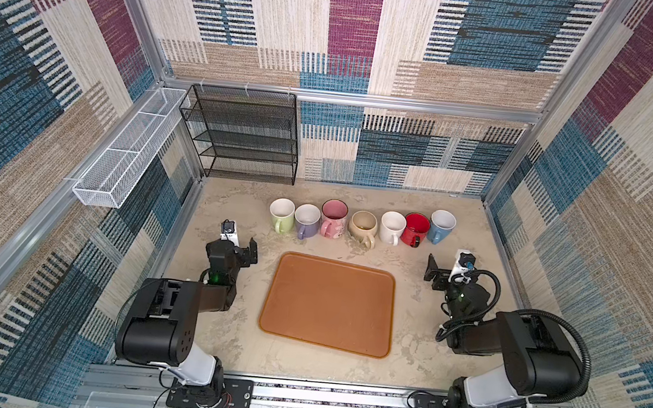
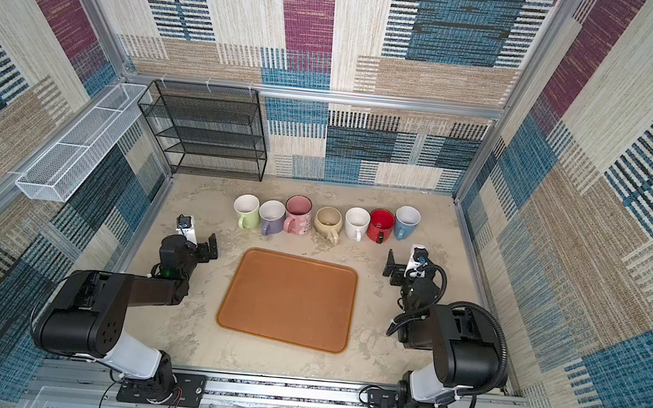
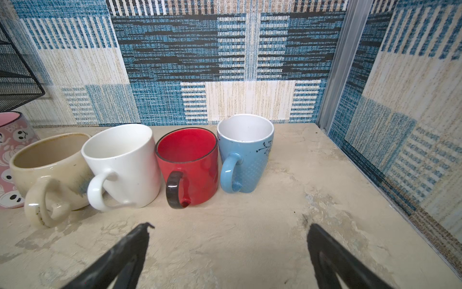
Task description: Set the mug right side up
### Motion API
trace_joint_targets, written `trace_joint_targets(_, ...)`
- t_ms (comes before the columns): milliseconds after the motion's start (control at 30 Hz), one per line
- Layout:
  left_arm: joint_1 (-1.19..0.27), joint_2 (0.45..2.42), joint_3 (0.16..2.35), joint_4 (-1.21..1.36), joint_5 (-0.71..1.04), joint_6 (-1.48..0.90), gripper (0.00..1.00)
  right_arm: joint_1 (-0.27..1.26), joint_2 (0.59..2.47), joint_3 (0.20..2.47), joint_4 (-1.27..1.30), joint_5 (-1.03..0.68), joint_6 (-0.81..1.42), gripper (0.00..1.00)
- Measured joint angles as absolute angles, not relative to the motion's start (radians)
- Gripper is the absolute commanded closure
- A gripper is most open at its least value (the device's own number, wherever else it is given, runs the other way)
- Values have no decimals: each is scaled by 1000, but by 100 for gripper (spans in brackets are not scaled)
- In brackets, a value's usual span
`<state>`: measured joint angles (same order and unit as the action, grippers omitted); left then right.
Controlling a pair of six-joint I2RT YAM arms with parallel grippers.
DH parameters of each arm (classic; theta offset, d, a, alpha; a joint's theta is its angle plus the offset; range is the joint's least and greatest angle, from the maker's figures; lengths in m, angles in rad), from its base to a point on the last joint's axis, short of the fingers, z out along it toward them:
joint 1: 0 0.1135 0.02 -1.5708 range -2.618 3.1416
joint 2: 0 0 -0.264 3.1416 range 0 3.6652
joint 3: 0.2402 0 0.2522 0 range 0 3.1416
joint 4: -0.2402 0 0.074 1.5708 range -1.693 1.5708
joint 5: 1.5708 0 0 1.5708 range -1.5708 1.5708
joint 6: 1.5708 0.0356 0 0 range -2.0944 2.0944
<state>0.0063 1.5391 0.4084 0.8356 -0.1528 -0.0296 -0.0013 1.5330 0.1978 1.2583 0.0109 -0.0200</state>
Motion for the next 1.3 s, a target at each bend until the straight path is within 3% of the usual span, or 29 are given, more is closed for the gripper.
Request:
trace_joint_targets(867,2,1526,347,905,-162,-29,1,-1,1533,193,1259,11,-20,0)
trace_joint_targets(1100,0,1542,226,1054,-158,-27,1,-1,1526,171,1274,10,-20,0)
trace_joint_targets(1300,-1,1530,368,955,-159,-27,1,-1,1530,194,1272,10,-20,0)
